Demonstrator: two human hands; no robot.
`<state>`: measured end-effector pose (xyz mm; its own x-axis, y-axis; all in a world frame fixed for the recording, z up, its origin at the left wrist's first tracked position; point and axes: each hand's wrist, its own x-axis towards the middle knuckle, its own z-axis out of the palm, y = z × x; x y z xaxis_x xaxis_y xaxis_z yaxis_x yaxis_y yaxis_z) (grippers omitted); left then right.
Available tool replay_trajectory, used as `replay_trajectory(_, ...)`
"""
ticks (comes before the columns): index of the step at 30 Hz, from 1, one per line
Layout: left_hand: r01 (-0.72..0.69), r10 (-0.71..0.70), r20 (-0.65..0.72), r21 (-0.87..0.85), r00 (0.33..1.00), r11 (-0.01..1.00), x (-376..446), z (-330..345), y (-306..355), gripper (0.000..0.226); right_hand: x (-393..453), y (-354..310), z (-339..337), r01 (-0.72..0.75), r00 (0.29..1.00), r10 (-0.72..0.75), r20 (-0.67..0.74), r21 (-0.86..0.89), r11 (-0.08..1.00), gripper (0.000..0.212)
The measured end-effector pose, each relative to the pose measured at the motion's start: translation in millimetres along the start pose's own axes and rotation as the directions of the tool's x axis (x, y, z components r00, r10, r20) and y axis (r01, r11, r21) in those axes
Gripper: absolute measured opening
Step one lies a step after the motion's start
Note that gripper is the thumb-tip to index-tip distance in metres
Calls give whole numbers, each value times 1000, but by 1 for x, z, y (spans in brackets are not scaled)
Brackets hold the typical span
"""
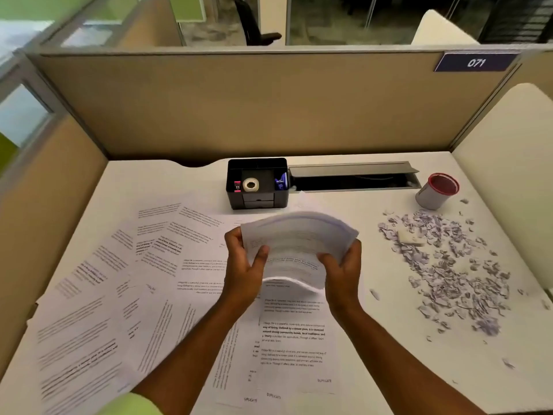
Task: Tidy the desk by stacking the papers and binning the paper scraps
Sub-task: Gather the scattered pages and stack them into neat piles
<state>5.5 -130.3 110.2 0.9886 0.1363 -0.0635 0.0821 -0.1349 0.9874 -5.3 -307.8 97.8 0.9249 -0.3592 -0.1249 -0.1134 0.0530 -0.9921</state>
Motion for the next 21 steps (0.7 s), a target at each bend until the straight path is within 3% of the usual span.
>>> replay_trajectory(6, 21, -25, 59, 70, 998, 997, 1, 5, -5, 27, 9, 10, -6, -17, 999, 23, 45, -121, 992, 58)
replay_trajectory(11, 38, -40, 23, 106, 999, 994, 0, 7, -7, 21, 13, 20, -8, -120, 992, 121, 19, -62, 991, 38)
replay_trajectory(15, -45, 42, 35, 106, 998, 993, -4, 9, -2, 32, 8, 16, -12, -88, 996, 85, 37, 62, 994, 49)
replay_trajectory(21, 80, -92, 69, 156, 993, 984, -6, 18, -17, 21, 10, 26, -11, -214, 977, 214, 28, 22, 977, 34)
